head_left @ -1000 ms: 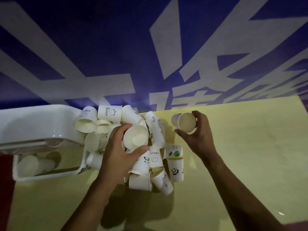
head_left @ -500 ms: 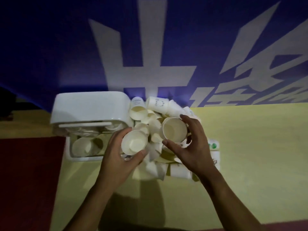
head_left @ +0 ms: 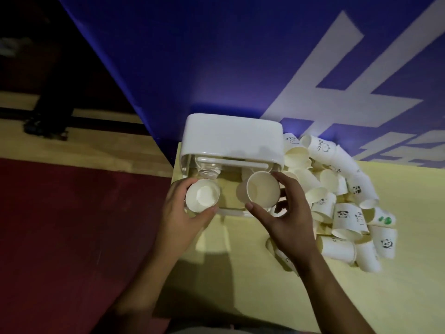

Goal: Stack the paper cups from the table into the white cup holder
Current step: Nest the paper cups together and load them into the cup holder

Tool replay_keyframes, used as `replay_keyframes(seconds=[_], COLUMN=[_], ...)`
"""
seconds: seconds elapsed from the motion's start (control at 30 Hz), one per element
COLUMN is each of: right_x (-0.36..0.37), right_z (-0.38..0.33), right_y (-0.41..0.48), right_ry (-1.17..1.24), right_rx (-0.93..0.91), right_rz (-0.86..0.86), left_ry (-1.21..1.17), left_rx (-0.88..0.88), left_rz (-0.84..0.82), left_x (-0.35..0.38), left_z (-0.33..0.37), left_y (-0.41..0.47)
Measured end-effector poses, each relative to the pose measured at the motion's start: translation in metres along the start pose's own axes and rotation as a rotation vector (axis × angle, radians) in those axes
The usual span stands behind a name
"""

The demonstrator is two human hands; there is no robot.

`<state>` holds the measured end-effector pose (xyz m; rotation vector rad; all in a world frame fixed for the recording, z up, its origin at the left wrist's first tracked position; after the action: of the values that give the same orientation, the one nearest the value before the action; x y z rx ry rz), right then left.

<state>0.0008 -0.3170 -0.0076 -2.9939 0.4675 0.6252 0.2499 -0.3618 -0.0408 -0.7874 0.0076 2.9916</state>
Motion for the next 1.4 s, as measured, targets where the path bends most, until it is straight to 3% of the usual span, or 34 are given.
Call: replay_keyframes(seconds=[0.77,1.0,1.23,1.4], right_x=[0.018,0.044,0.109,0.129], right_z=[0.016,0.001,0.005,0.028], right_y=[-0.002,0.008,0.013,0.015], right_ry=[-0.078,-0.041,-0.120,-0.192], right_rx=[0.067,-0.015,-0.077,-0.093], right_rz=[-0.031,-0.070,-0.211,-0.212], left_ry=[0.257,0.141,-0.142,-0.212], left_rx=[-0.182,-0.229,-0.313,-0.257], left_rz=[-0.230,-0.260,-0.032,-0.092], left_x=[0.059,0.054,0.020,0.028], left_z=[-0.080,-0.087,-0.067,-0.061], left_y=[0.033,0.027,0.014,0.021])
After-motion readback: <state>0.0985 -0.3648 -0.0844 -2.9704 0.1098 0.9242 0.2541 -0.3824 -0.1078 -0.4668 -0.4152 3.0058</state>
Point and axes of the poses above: each hand's wrist, its own y-axis towards the middle knuckle, its own x-axis out of the palm, z = x × y, the point moved 9 cm from there along y, towards the middle knuckle, and after that the axes turned 2 degrees about y, right-handed, at the moved point
